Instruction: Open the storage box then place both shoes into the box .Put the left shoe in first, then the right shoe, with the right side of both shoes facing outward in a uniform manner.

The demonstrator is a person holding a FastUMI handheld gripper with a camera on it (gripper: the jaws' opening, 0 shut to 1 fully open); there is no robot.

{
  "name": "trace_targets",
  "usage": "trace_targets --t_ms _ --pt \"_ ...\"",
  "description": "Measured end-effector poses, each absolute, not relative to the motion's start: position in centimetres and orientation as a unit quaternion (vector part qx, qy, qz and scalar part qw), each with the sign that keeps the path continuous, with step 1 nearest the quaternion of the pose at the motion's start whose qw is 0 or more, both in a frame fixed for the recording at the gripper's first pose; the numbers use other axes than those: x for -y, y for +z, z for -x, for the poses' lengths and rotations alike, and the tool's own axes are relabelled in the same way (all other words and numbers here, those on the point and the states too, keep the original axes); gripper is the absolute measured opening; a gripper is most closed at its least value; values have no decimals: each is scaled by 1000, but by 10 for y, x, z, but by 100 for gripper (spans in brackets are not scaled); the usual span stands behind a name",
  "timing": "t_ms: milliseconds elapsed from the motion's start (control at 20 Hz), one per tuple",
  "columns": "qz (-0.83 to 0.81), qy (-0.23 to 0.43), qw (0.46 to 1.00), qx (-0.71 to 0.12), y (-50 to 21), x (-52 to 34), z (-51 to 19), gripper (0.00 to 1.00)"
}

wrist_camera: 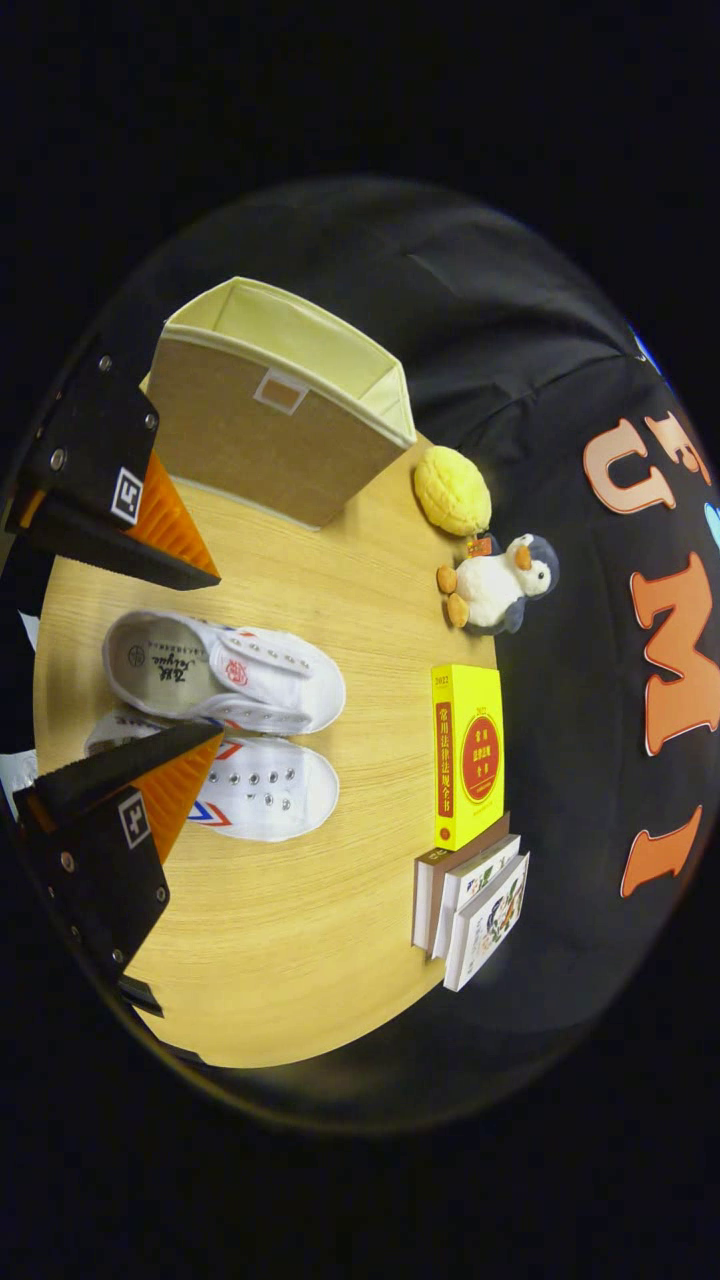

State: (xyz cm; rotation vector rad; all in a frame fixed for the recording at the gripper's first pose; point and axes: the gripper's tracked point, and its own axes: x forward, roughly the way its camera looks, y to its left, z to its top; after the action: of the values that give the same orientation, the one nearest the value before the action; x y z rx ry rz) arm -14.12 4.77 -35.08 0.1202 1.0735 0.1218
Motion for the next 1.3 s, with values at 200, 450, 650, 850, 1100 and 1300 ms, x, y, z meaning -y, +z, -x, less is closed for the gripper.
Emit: trace_targets --t_ms 200,450,650,850,1100,1300 --pt "-21 62 844 -532 -376 -33 149 74" --pt "14 67 845 -531 -393 -28 144 56" --pt "31 81 841 -534 -405 -35 144 40" --pt "98 93 841 -523 -408 -34 145 33" --pt "114 99 841 -519 -409 -29 147 28" --pt "99 84 852 -508 -420 -27 124 27"
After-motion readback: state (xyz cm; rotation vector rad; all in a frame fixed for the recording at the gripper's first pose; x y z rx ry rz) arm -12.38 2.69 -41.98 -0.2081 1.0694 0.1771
